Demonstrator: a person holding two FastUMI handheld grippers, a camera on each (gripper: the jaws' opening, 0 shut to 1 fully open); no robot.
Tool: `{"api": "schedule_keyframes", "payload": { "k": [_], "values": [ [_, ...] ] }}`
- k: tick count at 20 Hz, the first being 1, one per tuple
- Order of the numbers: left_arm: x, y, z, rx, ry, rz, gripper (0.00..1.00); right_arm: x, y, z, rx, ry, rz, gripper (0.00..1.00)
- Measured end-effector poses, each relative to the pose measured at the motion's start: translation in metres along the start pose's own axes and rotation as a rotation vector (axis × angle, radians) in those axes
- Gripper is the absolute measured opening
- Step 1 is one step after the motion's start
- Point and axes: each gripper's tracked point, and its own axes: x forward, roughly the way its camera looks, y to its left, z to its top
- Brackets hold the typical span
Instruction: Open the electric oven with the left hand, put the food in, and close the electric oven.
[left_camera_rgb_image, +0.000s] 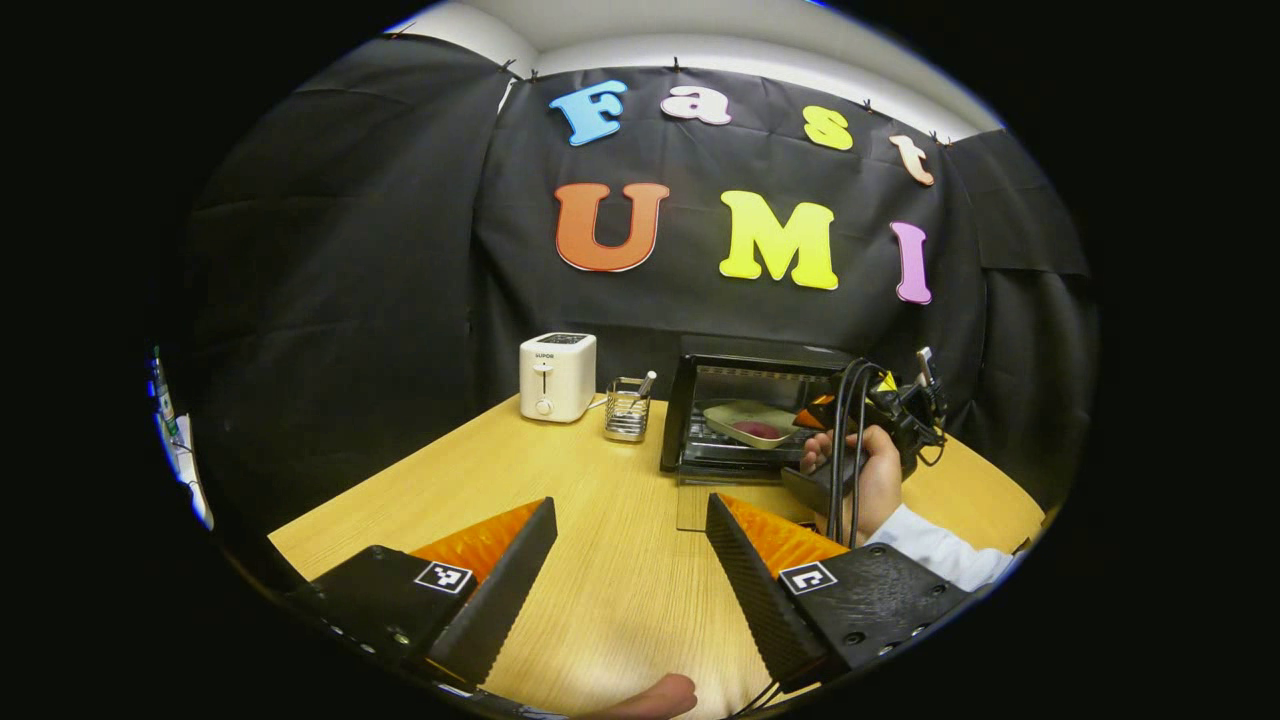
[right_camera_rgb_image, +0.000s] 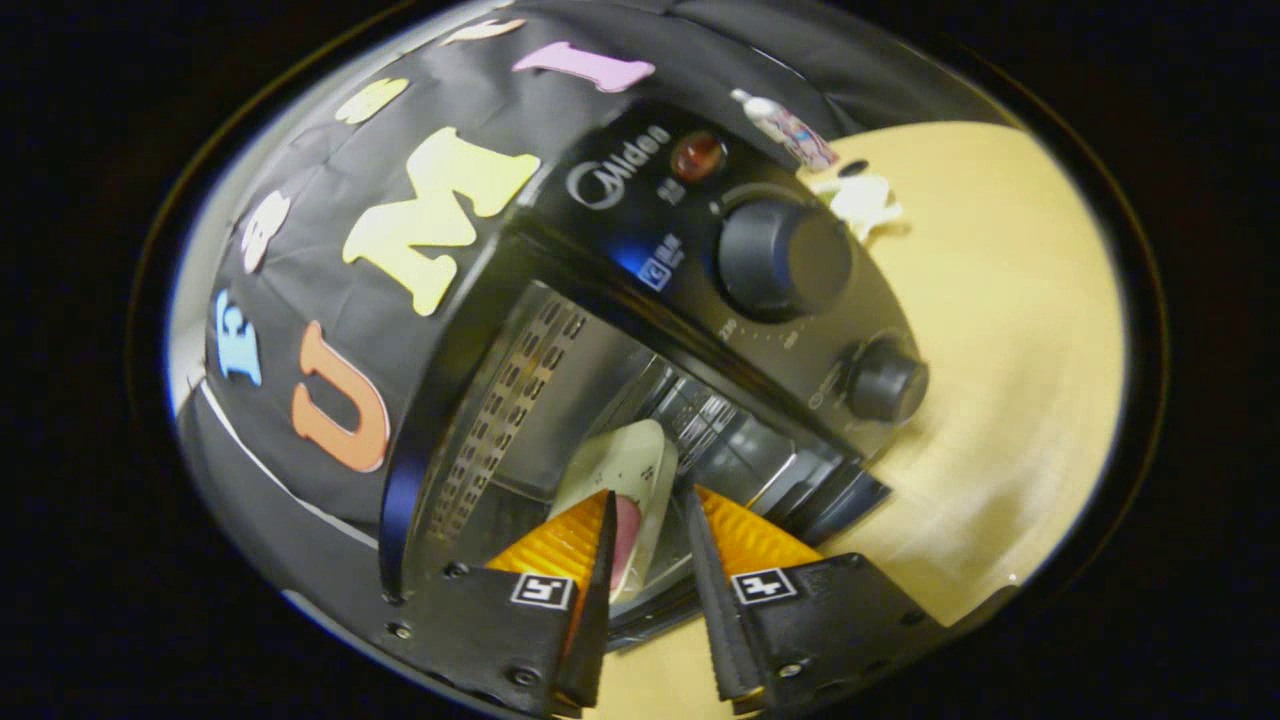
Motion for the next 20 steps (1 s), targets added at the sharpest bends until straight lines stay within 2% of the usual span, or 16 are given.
{"api": "schedule_keyframes", "payload": {
  "k": [4, 7, 9, 10, 11, 13, 14, 15, 20],
  "values": [
    [0.001, -0.003, -0.004, -0.015, 0.013, -0.007, 0.95, -0.038, 0.003, 0.002, -0.182, -0.05, 0.032, 0.6],
    [0.003, -0.008, -0.014, -0.026, 0.043, -0.026, 0.95, -0.071, -0.005, 0.009, -0.284, -0.091, 0.035, 0.7],
    [0.003, -0.013, -0.024, -0.025, 0.067, -0.031, 0.95, -0.098, -0.003, 0.017, -0.34, -0.118, 0.072, 0.75],
    [0.004, -0.017, -0.029, -0.03, 0.079, -0.037, 0.95, -0.111, -0.004, 0.021, -0.379, -0.124, 0.084, 0.82],
    [0.004, -0.022, -0.035, -0.036, 0.094, -0.05, 0.95, -0.124, -0.006, 0.024, -0.415, -0.137, 0.094, 0.86],
    [0.009, -0.034, -0.052, -0.05, 0.136, -0.069, 0.96, -0.153, -0.01, 0.034, -0.498, -0.159, 0.11, 0.88],
    [0.012, -0.04, -0.062, -0.053, 0.162, -0.079, 0.96, -0.168, -0.013, 0.042, -0.537, -0.178, 0.116, 1.0],
    [0.016, -0.048, -0.073, -0.052, 0.197, -0.09, 0.95, -0.183, -0.016, 0.05, -0.575, -0.199, 0.117, 0.96],
    [0.029, -0.098, -0.113, -0.041, 0.338, -0.187, 0.95, -0.25, -0.038, 0.102, -0.687, -0.305, 0.096, 0.96]
  ]
}}
